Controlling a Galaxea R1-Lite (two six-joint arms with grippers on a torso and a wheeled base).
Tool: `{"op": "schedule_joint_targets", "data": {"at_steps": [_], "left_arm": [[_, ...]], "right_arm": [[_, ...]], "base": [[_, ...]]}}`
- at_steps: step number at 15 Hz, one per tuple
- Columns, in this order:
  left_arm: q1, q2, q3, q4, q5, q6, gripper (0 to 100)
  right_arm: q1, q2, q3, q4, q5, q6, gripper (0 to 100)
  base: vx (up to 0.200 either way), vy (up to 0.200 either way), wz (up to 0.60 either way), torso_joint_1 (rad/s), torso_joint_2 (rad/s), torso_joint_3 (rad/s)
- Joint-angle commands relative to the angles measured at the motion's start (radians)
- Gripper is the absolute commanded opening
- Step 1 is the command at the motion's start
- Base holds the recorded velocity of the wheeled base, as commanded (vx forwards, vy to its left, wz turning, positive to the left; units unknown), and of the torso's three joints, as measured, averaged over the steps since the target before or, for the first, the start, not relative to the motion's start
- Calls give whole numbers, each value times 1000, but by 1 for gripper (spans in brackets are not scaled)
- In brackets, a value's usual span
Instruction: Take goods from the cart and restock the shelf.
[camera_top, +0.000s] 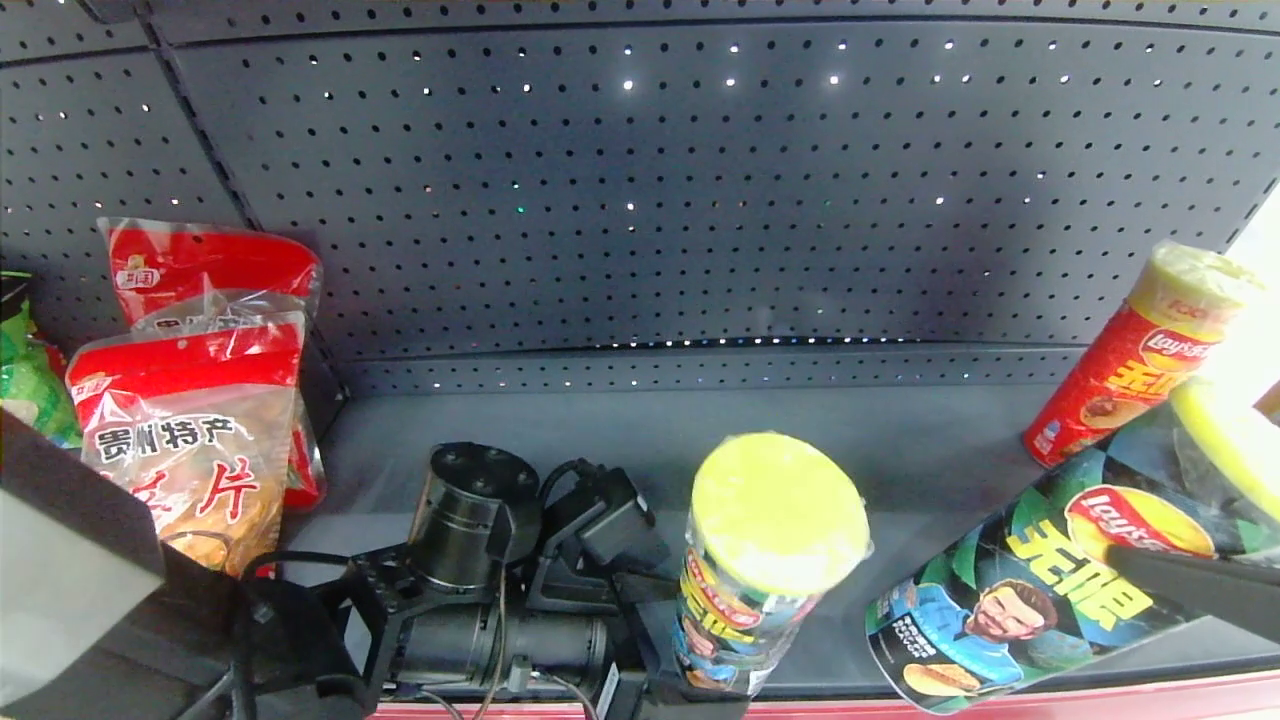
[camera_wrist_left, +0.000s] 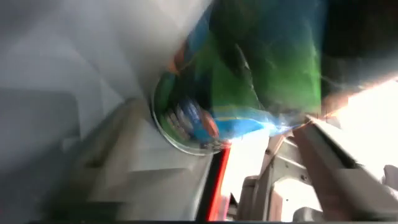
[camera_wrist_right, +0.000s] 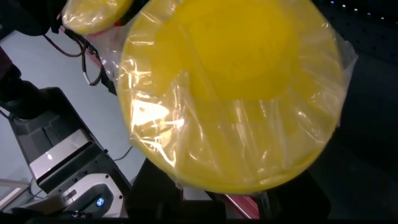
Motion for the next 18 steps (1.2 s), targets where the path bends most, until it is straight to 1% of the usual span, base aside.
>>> {"op": "schedule_joint_targets", "data": {"at_steps": [1,3,4,6,7,8,9,11,14,15,16,17,18], "left_arm": [[-5,-17,30,-9,2,2,100],[-6,-31,47,-9,25,0,100],[-3,-42,51,-4,41,-8,100],[4,-54,63,-4,71,-52,100],[10,-63,70,-4,80,-55,100],[30,-74,85,-4,77,-55,100],[38,-92,96,-3,74,-54,100],[43,-126,111,-1,74,-54,100],[119,-198,148,3,74,-54,100],[182,-252,185,19,76,-54,100],[224,-298,221,19,76,-54,100],[279,-347,246,20,74,-54,100],[326,-392,249,22,76,-54,100]], "right_arm": [[1,-4,0,-1,1,0,0],[1,-5,-2,-1,1,0,0],[1,-5,0,-1,-1,0,0],[1,-5,-2,-1,1,0,0],[1,-5,0,-1,-1,0,0],[1,-5,0,-1,-1,0,0],[1,-4,0,-1,1,0,0],[1,-2,0,-1,1,0,0],[1,4,0,-1,-1,0,0],[-1,7,0,-1,-1,0,0],[-1,7,2,-1,-1,0,0],[-1,7,5,-1,-2,0,0],[-1,7,6,-1,-2,0,0]], "base": [[0,0,0,0,0,0],[0,0,0,0,0,0],[0,0,0,0,0,0],[0,0,0,0,0,0],[0,0,0,0,0,0],[0,0,0,0,0,0],[0,0,0,0,0,0],[0,0,0,0,0,0],[0,0,0,0,0,0],[0,0,0,0,0,0],[0,0,0,0,0,0],[0,0,0,0,0,0],[0,0,0,0,0,0]]}}
